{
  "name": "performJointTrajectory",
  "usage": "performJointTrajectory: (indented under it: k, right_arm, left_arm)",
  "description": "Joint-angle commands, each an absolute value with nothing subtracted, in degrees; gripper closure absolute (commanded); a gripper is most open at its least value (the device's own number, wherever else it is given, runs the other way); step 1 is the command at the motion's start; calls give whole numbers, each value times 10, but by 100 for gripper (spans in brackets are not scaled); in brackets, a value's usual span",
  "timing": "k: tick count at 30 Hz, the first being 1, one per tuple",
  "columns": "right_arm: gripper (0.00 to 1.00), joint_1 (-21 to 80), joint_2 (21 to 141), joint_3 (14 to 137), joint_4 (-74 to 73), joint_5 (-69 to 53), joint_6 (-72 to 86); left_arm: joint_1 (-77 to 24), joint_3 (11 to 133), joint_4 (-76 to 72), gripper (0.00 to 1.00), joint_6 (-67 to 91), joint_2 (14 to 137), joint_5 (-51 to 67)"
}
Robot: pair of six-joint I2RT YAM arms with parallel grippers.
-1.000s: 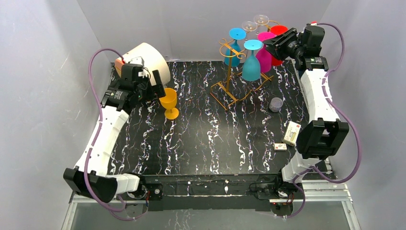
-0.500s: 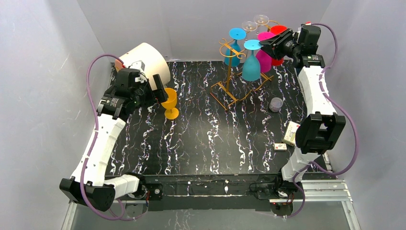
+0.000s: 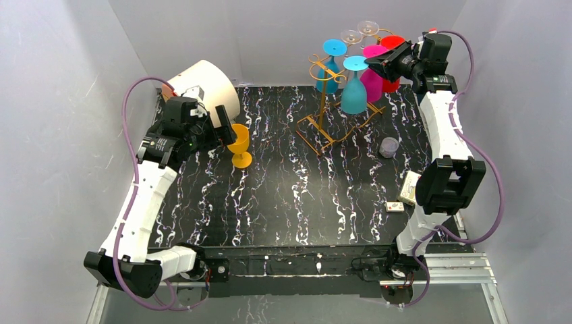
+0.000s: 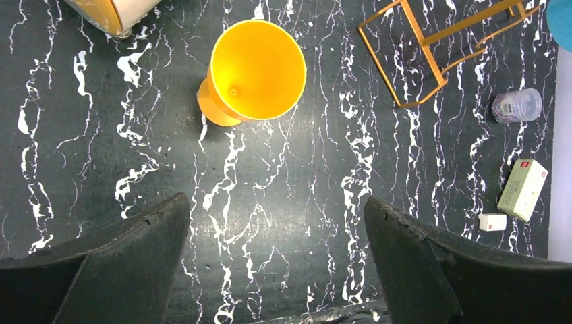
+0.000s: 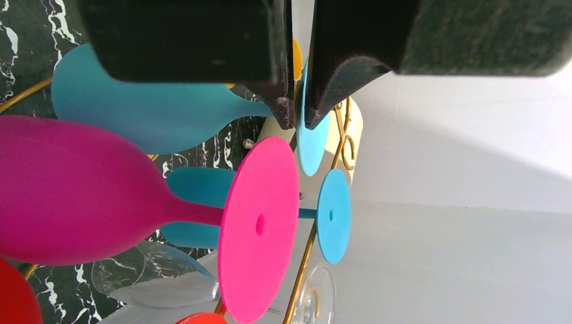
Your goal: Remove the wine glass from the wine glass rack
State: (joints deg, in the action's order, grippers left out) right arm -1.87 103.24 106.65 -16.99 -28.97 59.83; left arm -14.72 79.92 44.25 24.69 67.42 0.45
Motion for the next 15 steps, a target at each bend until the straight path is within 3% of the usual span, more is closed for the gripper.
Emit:
performJointTrajectory:
  k: [1, 3, 6, 15]
  right_arm:
    - [82, -21, 1029, 1089, -162, -312, 599]
    - [84, -21, 1028, 1091, -166, -313, 600]
    - [95, -21, 1024, 1089, -171, -307, 601]
    - [99, -22, 992, 1066, -168, -298, 637]
  left_arm:
    - [-145, 804, 455, 2, 239, 676, -15]
    - [-145, 801, 449, 2, 241, 674, -11]
    - [-145, 794, 446, 2, 243, 670, -6]
    - [-145, 786, 444, 2, 249, 670, 17]
